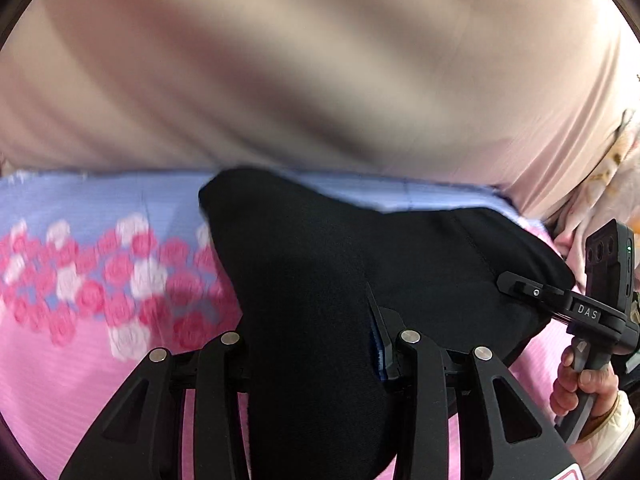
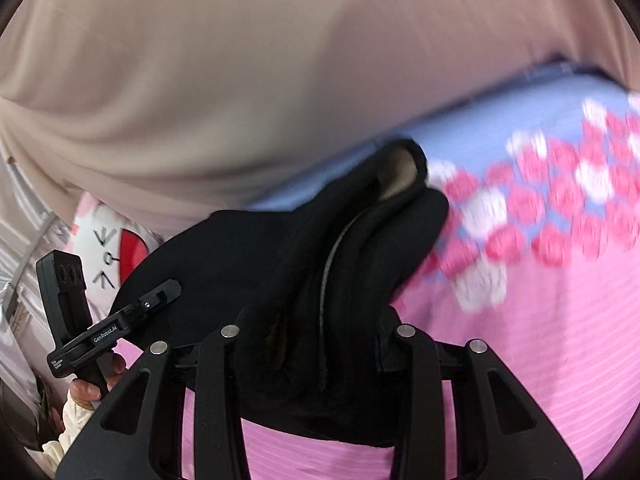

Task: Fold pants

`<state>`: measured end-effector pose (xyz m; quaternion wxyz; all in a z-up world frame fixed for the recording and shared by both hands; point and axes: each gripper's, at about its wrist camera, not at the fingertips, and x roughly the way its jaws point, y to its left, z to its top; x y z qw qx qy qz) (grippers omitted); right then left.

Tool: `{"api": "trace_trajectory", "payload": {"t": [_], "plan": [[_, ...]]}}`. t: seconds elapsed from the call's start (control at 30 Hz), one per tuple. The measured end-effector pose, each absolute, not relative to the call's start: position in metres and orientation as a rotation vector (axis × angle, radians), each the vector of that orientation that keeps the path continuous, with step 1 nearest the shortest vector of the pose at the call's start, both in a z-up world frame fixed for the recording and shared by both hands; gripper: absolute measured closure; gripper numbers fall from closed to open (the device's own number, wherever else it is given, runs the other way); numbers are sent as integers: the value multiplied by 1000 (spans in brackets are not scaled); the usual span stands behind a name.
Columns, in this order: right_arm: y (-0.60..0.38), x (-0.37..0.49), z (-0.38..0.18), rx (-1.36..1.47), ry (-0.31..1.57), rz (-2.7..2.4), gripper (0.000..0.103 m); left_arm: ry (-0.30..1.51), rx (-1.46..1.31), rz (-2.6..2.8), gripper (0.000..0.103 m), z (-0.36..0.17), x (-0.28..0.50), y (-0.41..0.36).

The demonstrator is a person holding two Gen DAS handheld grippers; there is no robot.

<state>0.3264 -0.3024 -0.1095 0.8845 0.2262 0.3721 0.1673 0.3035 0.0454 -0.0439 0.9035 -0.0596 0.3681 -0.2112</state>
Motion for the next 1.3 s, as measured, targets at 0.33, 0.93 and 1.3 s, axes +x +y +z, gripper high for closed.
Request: {"api": "trace_trajectory", "payload": {"t": [0.33, 0.93, 1.3], "plan": [[-307, 319, -136, 499, 830, 330, 51, 803, -160, -399, 51, -73, 296, 55], [-276, 67, -74, 196, 674, -86, 17, 699, 205, -157, 11, -2, 94, 15], [-242, 55, -30, 133, 586, -109, 16, 692, 108, -128, 11, 20, 75, 3]]}}
